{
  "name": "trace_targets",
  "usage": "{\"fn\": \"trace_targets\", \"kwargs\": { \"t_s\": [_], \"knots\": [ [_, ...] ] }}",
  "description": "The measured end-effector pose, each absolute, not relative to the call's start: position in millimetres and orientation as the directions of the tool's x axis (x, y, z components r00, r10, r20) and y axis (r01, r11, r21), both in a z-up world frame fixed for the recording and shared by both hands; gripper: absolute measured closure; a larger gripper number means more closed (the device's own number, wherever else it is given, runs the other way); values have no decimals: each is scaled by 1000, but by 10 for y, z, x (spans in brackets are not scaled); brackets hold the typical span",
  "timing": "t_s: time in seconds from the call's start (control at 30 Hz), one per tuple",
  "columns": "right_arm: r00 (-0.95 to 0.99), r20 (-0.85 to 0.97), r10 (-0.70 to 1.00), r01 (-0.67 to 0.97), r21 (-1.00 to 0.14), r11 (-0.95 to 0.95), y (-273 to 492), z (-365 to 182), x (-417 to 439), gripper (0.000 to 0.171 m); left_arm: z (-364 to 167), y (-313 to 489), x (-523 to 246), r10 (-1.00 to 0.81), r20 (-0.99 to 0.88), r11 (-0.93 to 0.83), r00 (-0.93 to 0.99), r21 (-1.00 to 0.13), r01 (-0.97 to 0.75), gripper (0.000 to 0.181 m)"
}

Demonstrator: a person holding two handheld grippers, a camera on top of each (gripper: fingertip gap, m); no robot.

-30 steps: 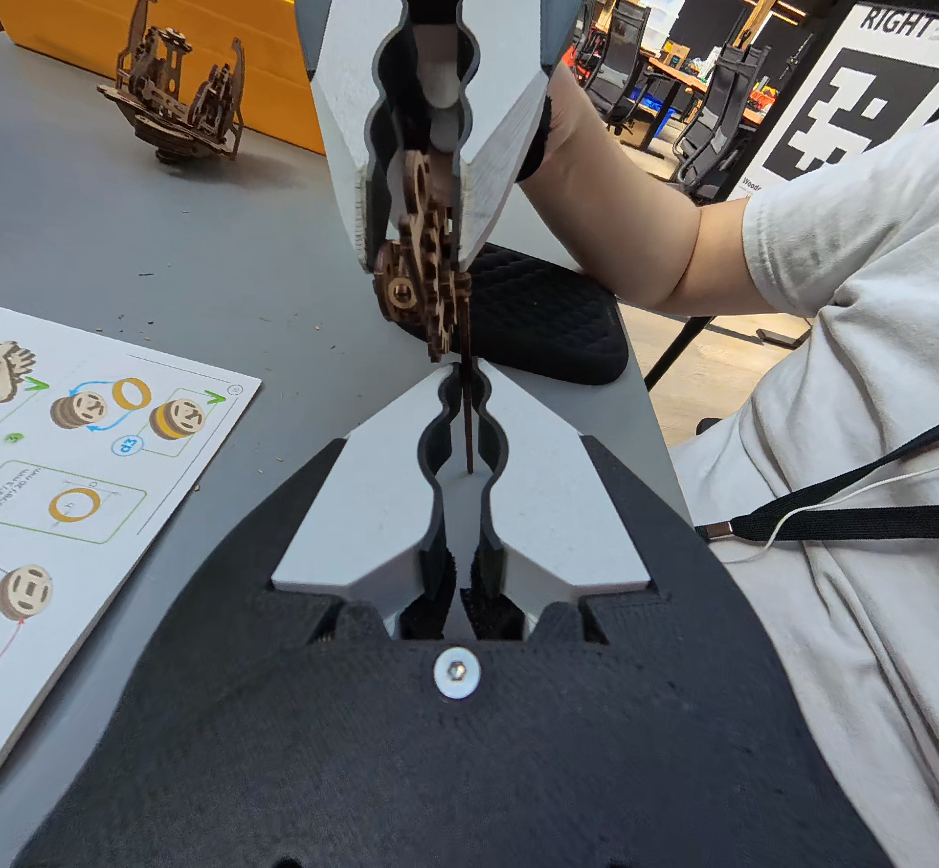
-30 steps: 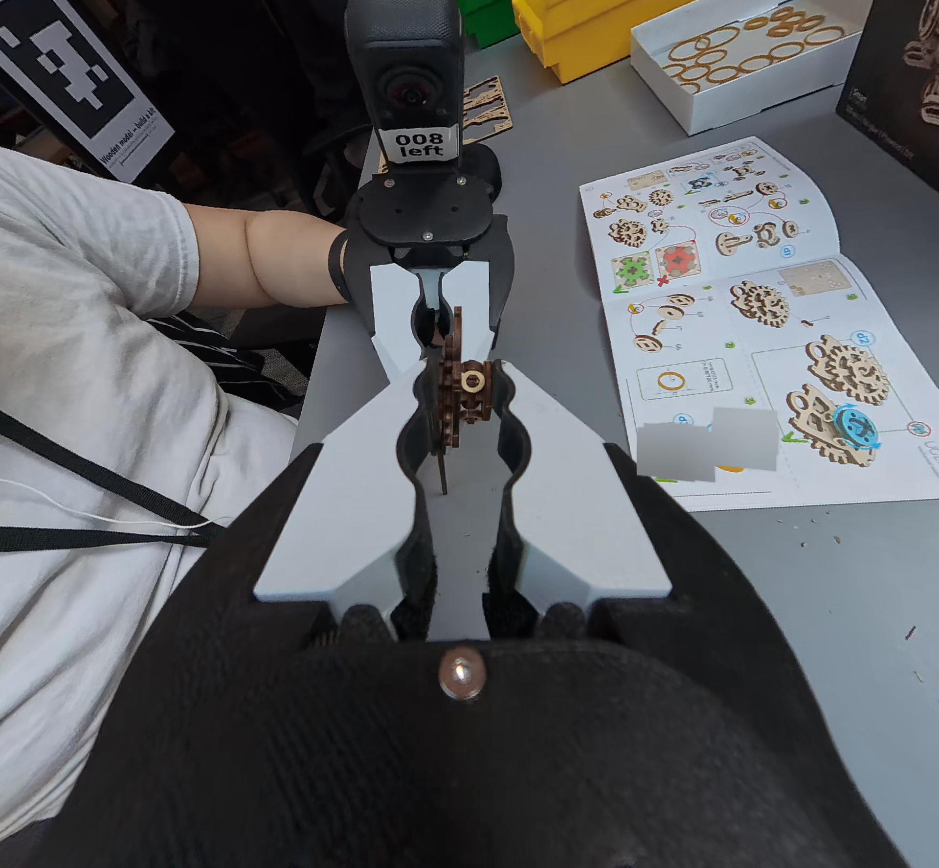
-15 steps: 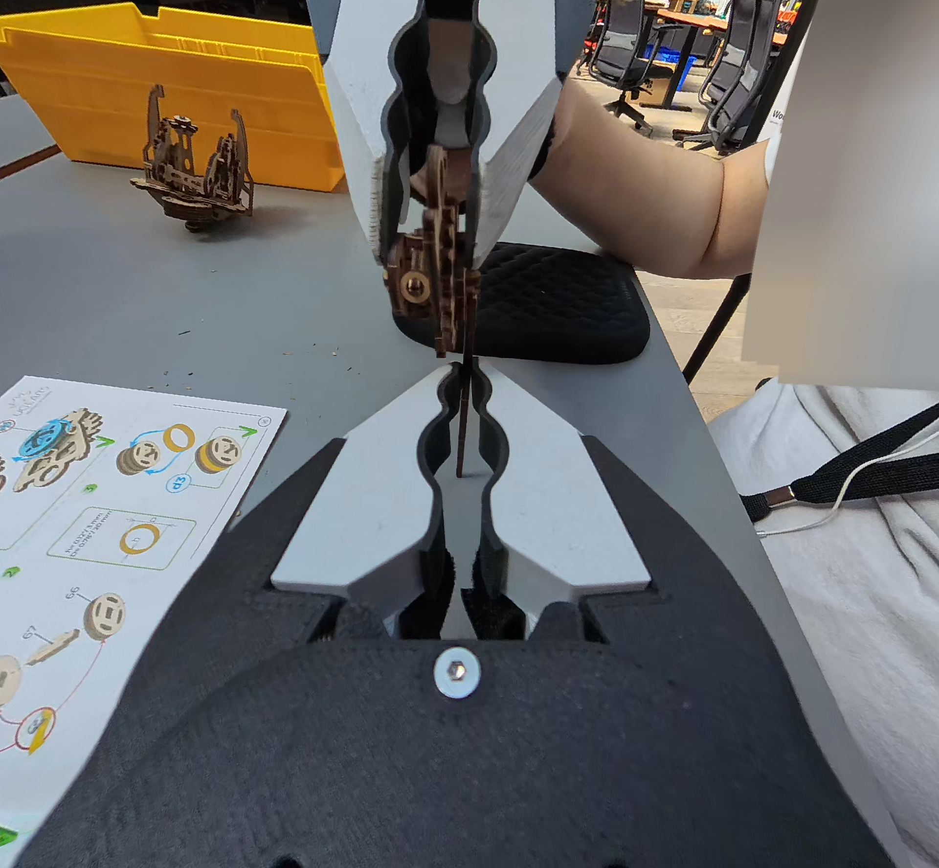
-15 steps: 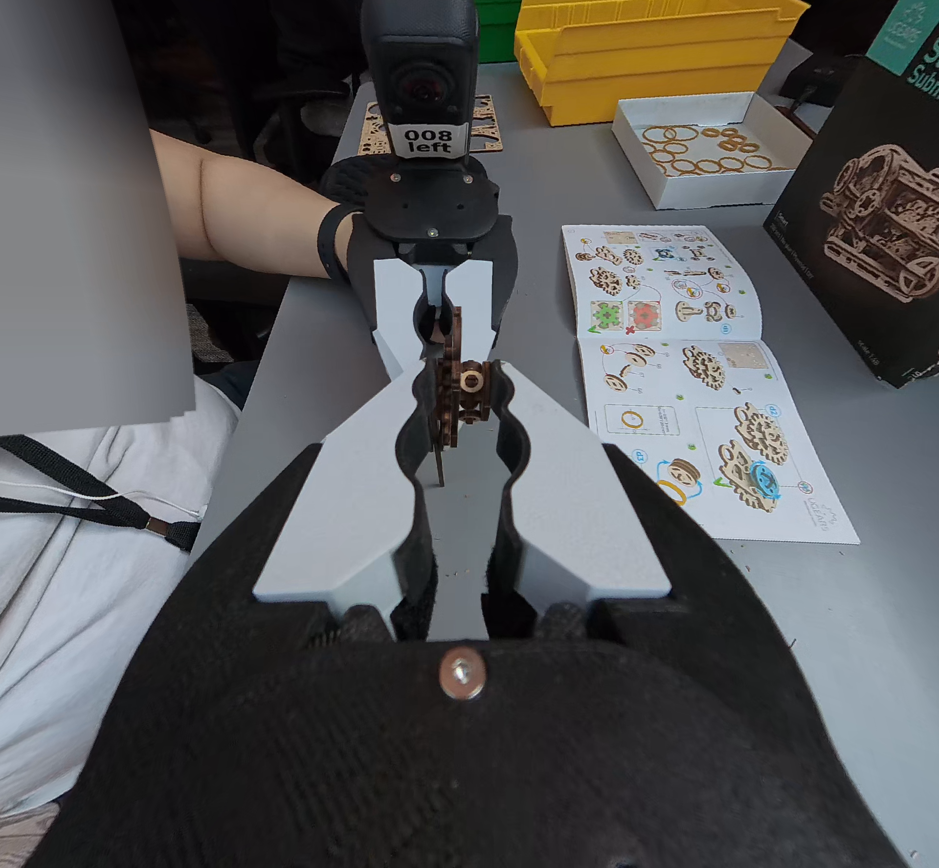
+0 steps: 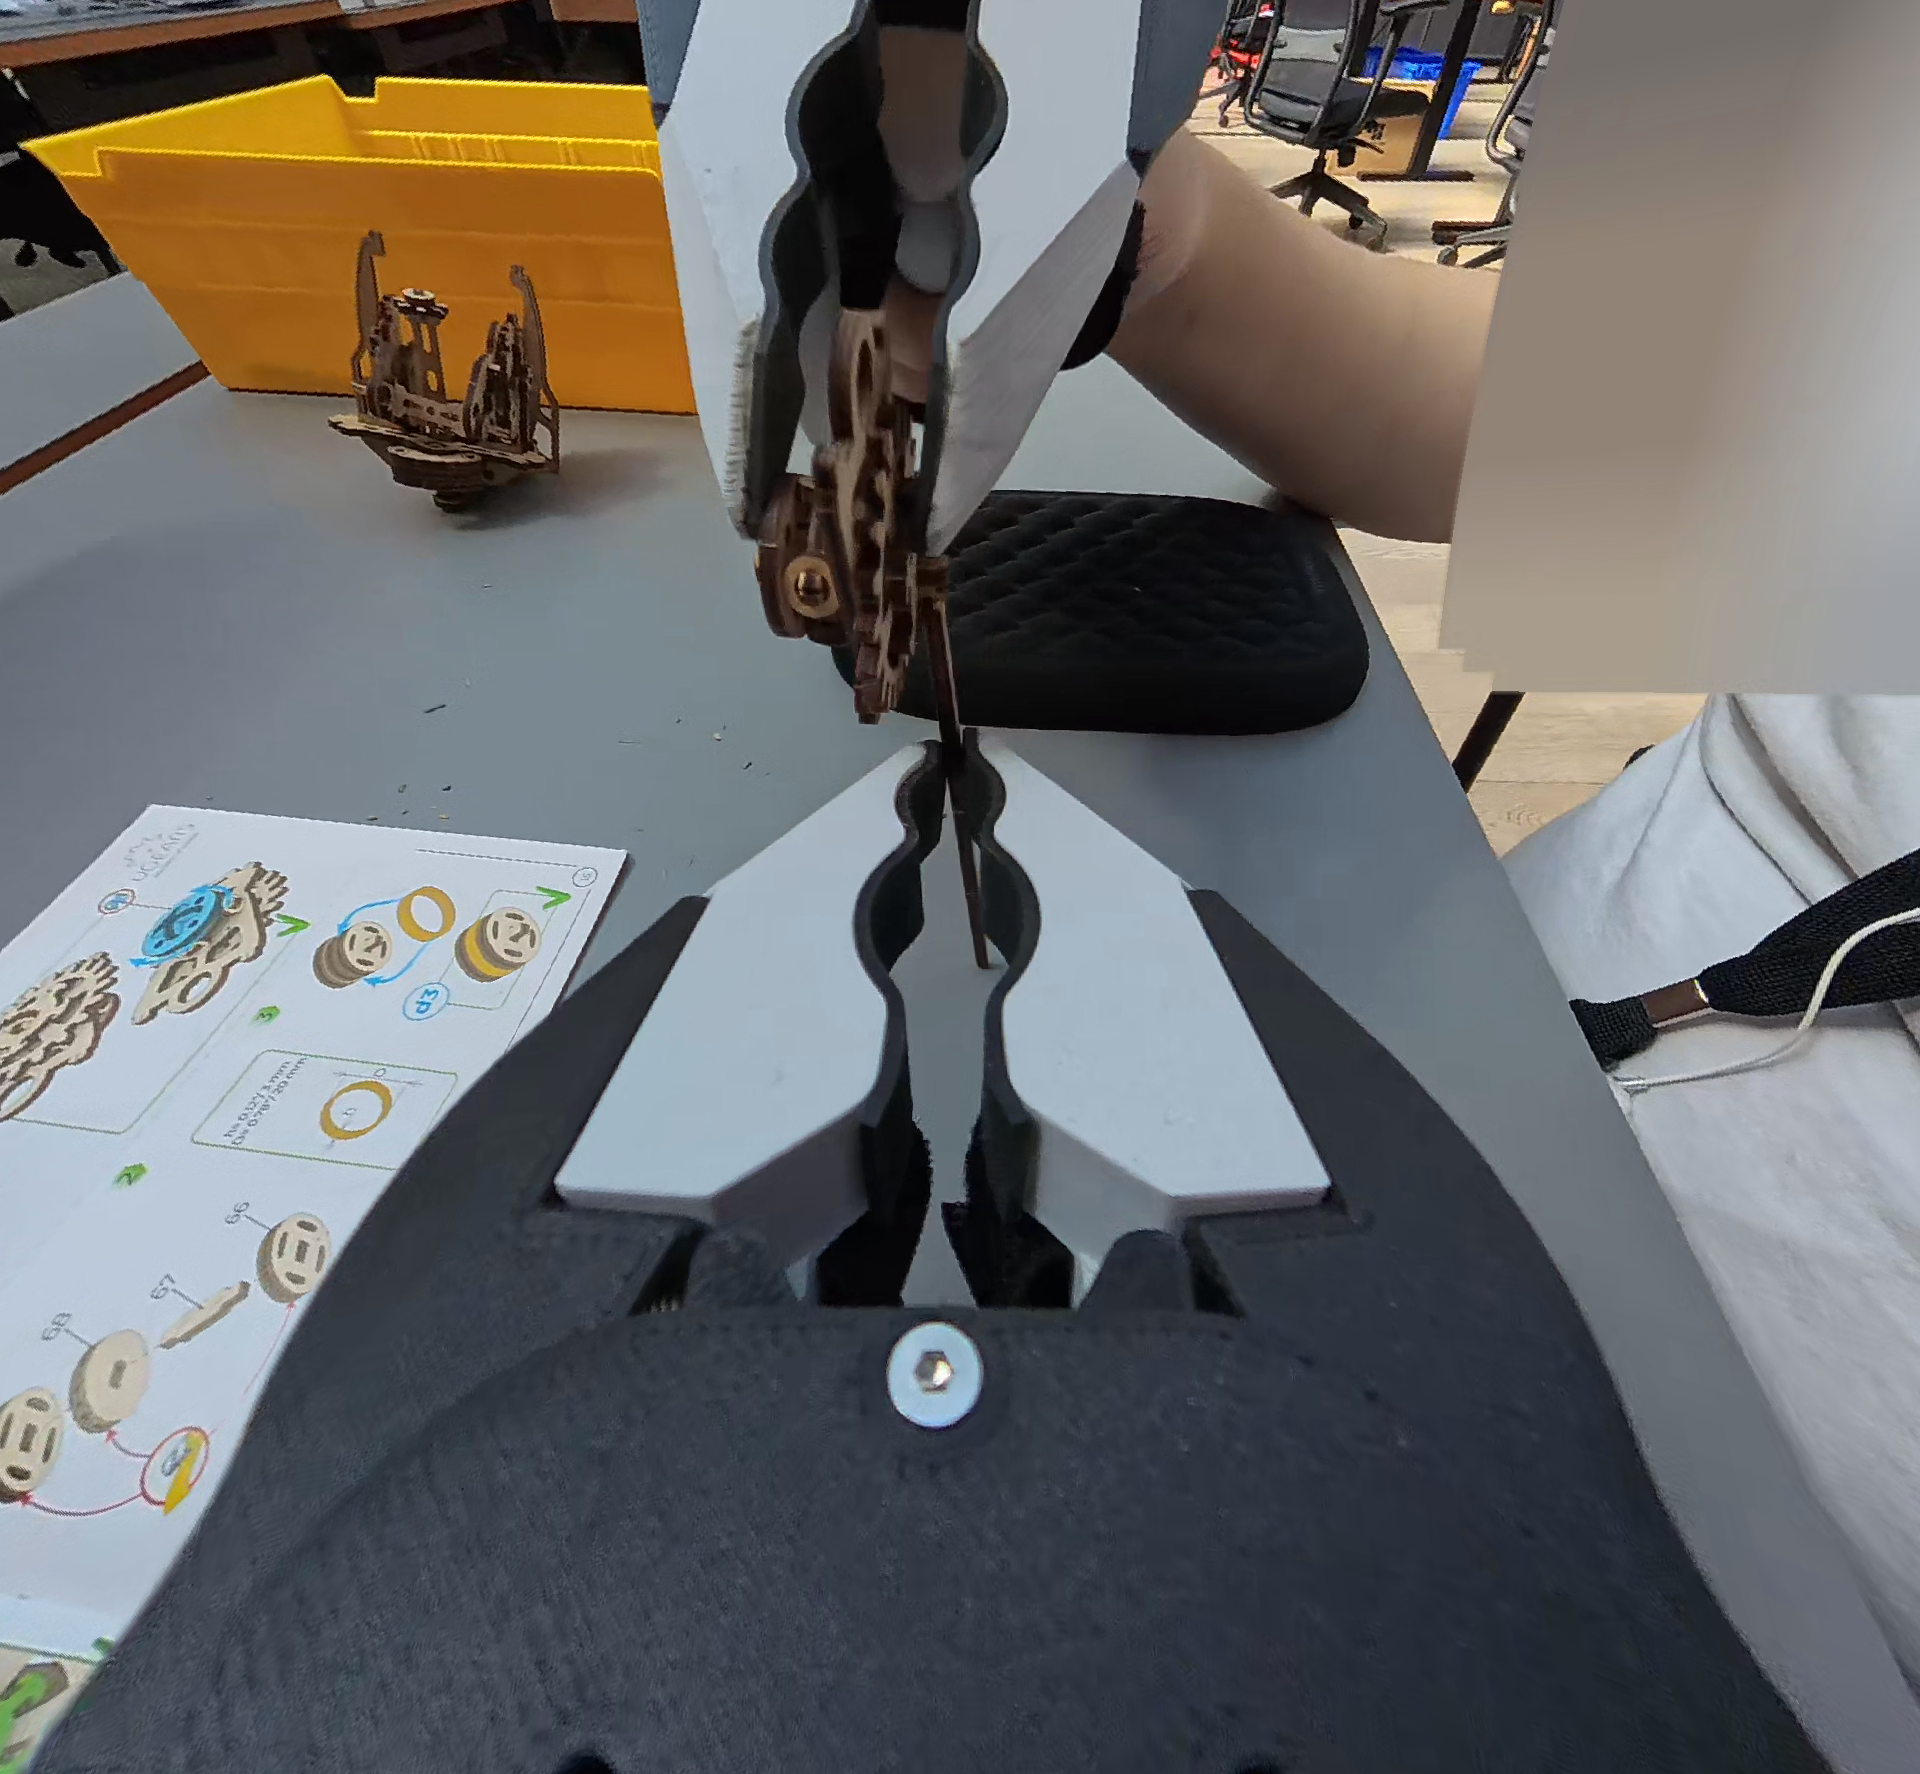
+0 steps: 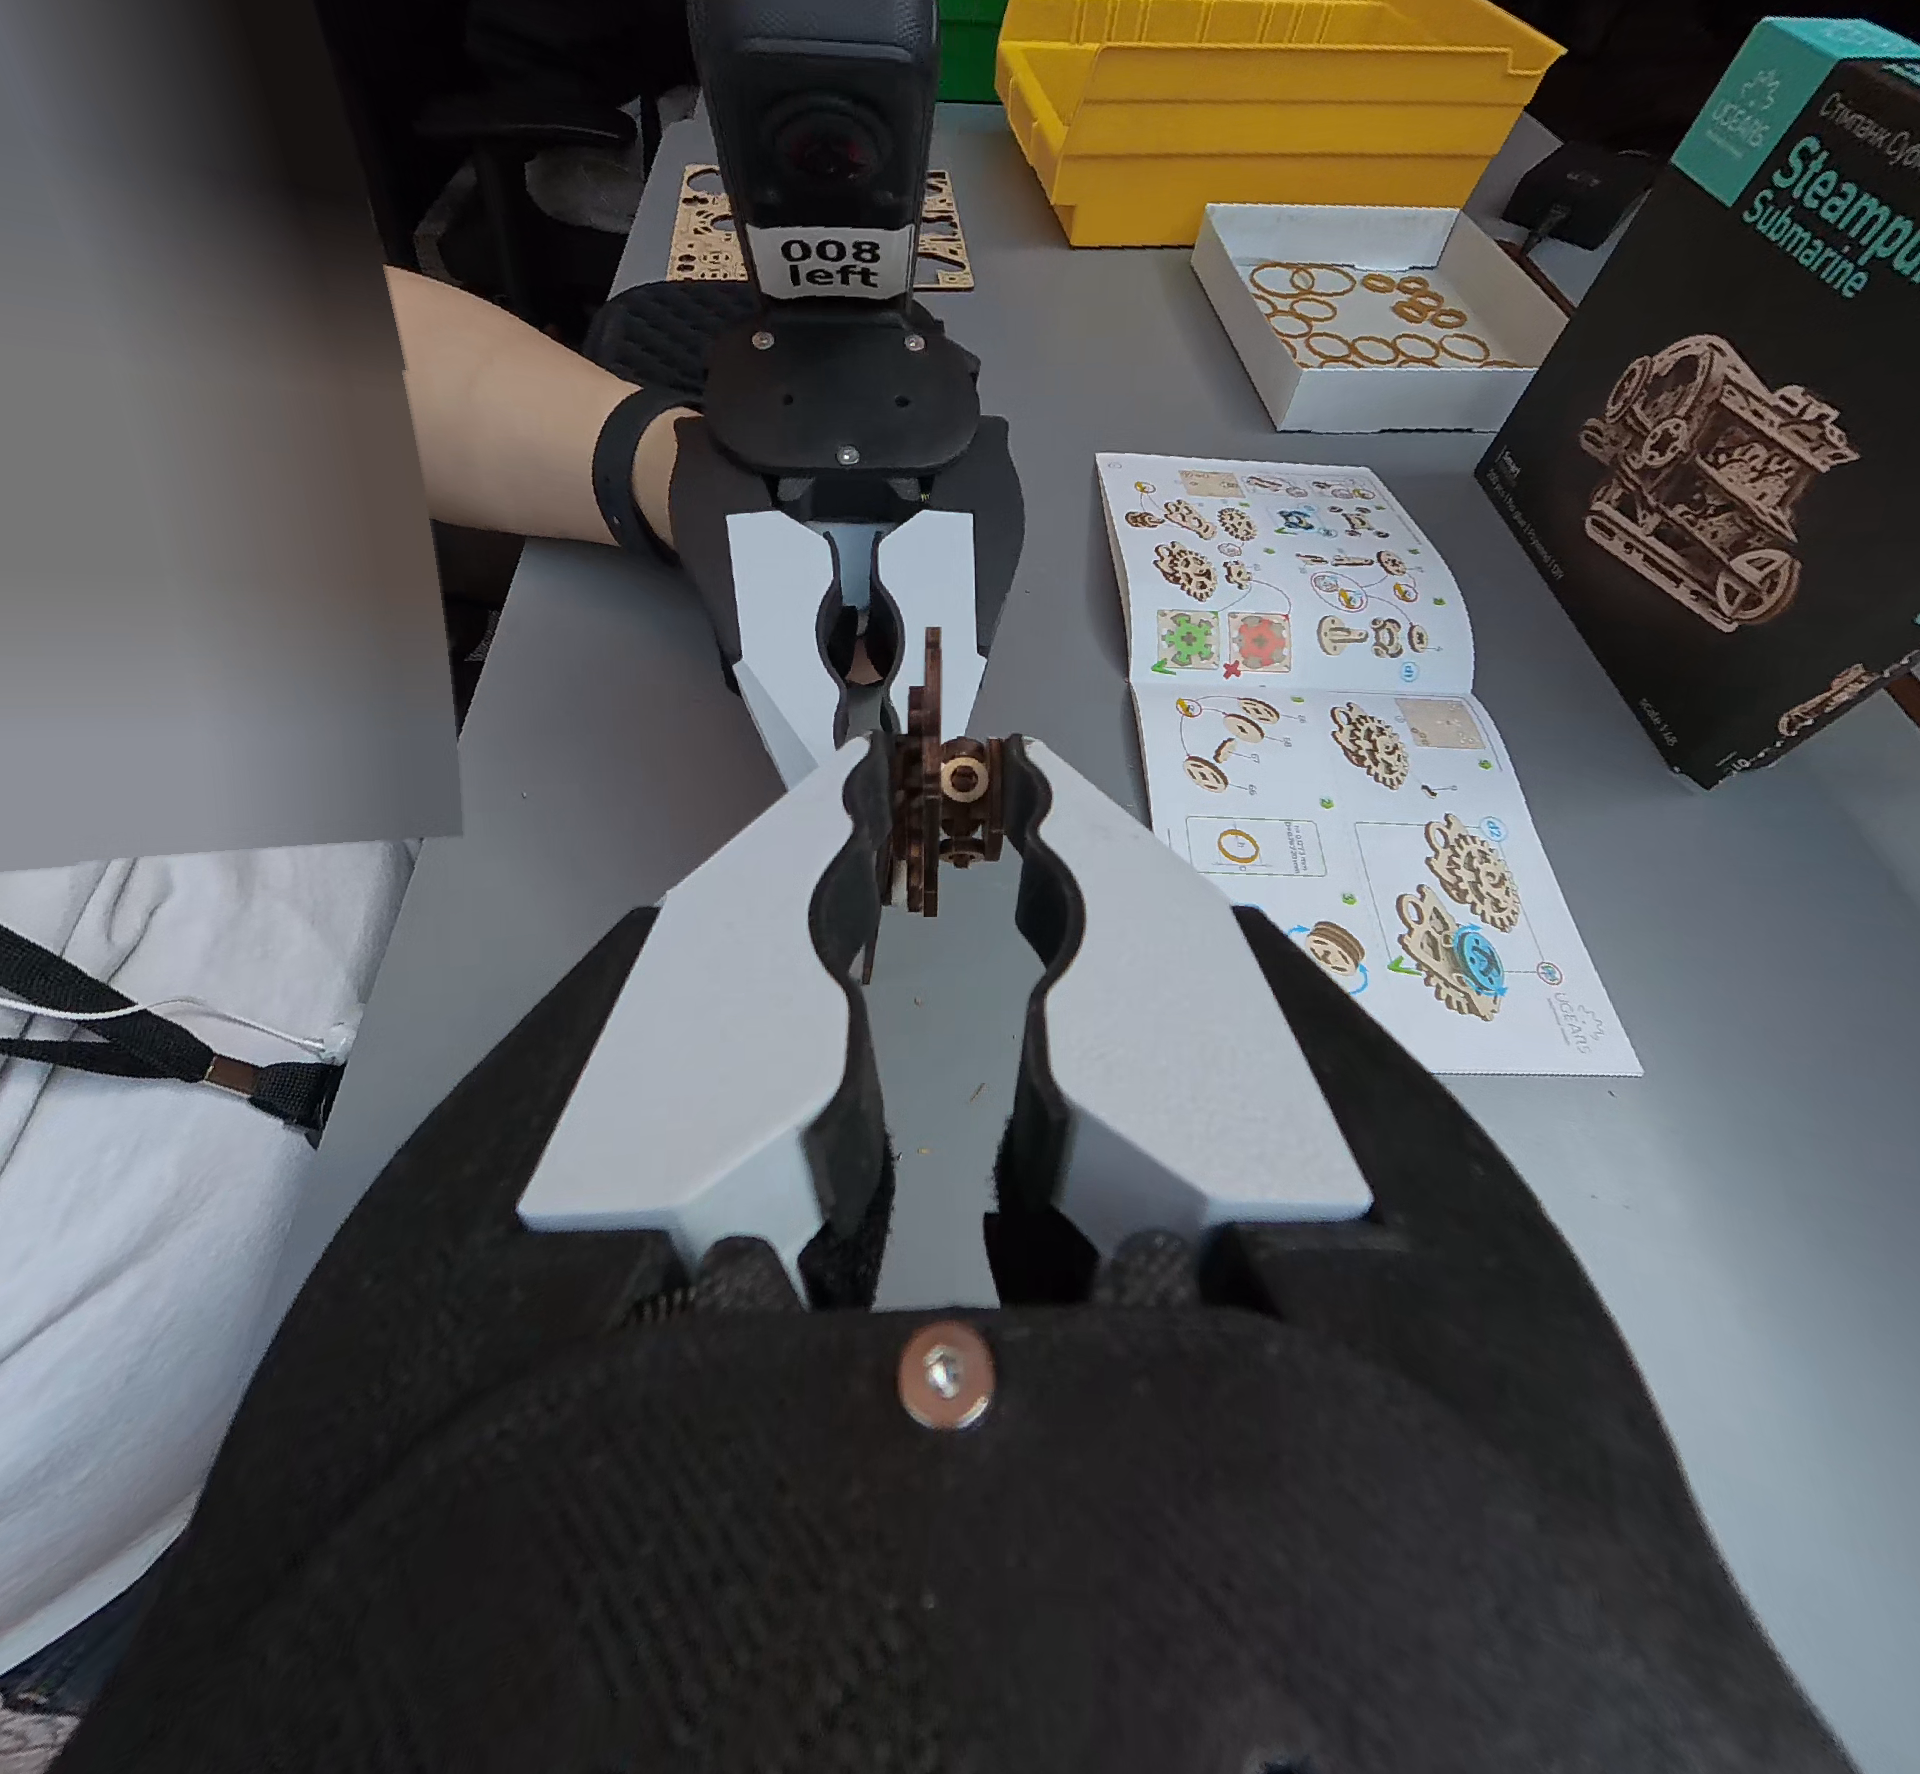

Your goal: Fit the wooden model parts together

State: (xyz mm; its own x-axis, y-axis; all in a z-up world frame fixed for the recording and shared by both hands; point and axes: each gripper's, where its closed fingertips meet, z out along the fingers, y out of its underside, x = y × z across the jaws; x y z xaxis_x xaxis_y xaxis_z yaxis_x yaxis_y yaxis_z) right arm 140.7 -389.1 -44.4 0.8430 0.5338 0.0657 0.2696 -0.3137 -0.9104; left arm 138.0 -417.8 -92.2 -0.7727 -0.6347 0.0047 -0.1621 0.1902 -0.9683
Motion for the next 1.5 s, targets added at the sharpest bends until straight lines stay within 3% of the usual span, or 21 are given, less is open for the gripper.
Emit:
{"fn": "trace_targets", "kwargs": {
  "t_s": [0.23, 0.37, 0.5, 0.6, 0.7, 0.83, 0.9, 1.03, 1.17, 1.3, 1.5],
  "knots": [
    [842, 122, 526, 318, -899, -300, -3910, -299, 1430, 151, -808, -4177, 1449, -651, -60, 210, -756, -972, -103, 181],
    [851, 42, 523, 232, -925, -303, -3903, -399, 1447, 151, -864, -4161, 1462, -659, -59, 213, -750, -971, -111, 181],
    [852, 132, 507, 313, -904, -291, -3931, -357, 1459, 152, -871, -4156, 1475, -673, -101, 246, -733, -965, -92, 181],
    [855, 51, 516, 237, -924, -301, -3908, -407, 1459, 152, -862, -4159, 1468, -670, -82, 223, -738, -970, -95, 181],
    [853, 137, 504, 291, -926, -240, -3912, -240, 1425, 151, -744, -4156, 1461, -679, -95, 199, -728, -978, -57, 181],
    [859, 2, 512, 176, -940, -292, -3862, -405, 1491, 152, -850, -4118, 1463, -677, -11, 152, -736, -981, -125, 181],
    [870, 57, 490, 209, -942, -262, -3878, -311, 1526, 151, -767, -4069, 1448, -678, 40, 80, -734, -989, -127, 181],
    [870, -1, 492, 179, -931, -318, -3844, -475, 1552, 151, -908, -4071, 1454, -686, 3, 167, -727, -973, -162, 181],
    [870, 43, 491, 187, -951, -248, -3869, -265, 1512, 151, -748, -4093, 1447, -684, 30, 97, -729, -987, -131, 181],
    [866, -123, 485, 49, -944, -327, -3795, -470, 1573, 151, -921, -4062, 1480, -700, 21, 157, -714, -971, -183, 181],
    [873, -99, 478, 62, -949, -309, -3789, -476, 1564, 151, -929, -4053, 1477, -700, 44, 147, -713, -968, -203, 181]
  ]
}}
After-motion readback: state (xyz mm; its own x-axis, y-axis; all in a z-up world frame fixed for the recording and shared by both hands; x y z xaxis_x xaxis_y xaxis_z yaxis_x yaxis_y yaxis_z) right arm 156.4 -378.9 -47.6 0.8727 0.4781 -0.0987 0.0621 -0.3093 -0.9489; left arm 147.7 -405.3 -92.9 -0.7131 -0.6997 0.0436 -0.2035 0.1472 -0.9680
